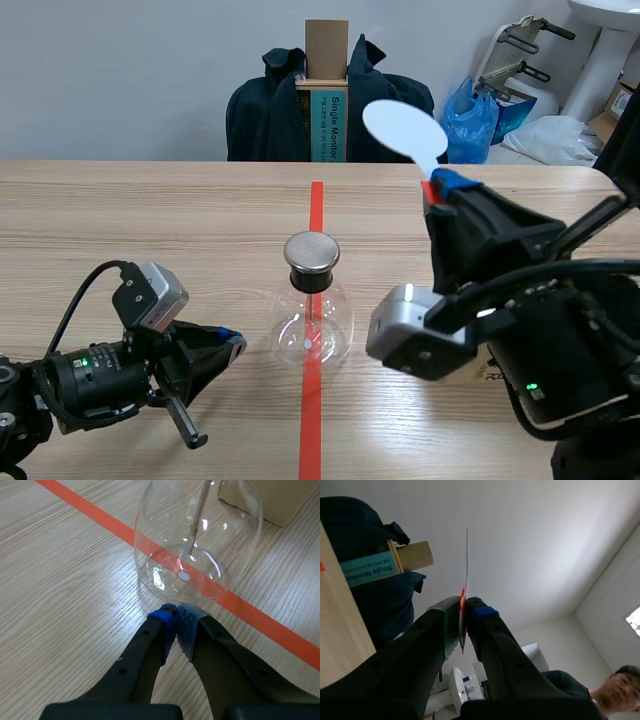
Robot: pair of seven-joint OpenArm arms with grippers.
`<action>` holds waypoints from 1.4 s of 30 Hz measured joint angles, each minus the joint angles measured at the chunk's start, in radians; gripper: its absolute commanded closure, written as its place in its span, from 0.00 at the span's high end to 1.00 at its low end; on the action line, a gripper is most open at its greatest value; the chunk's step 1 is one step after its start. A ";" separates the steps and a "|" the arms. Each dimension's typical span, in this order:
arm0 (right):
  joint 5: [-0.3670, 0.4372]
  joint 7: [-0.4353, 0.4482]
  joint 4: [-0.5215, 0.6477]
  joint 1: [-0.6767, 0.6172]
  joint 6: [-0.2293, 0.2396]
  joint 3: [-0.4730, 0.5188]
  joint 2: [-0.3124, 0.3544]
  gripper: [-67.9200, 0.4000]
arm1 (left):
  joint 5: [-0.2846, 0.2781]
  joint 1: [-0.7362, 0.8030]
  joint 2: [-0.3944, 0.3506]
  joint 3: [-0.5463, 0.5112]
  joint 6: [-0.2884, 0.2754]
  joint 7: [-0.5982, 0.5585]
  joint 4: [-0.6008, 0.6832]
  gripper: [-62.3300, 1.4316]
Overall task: Do the electroscope experiment.
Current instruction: 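Bring the plate to the electroscope and point at the metal foil, then move the plate toward and away from the electroscope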
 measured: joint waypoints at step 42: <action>-0.093 0.221 -0.198 0.050 0.000 -0.039 0.003 0.02 | 0.000 0.000 0.000 0.000 0.010 0.000 0.000 0.06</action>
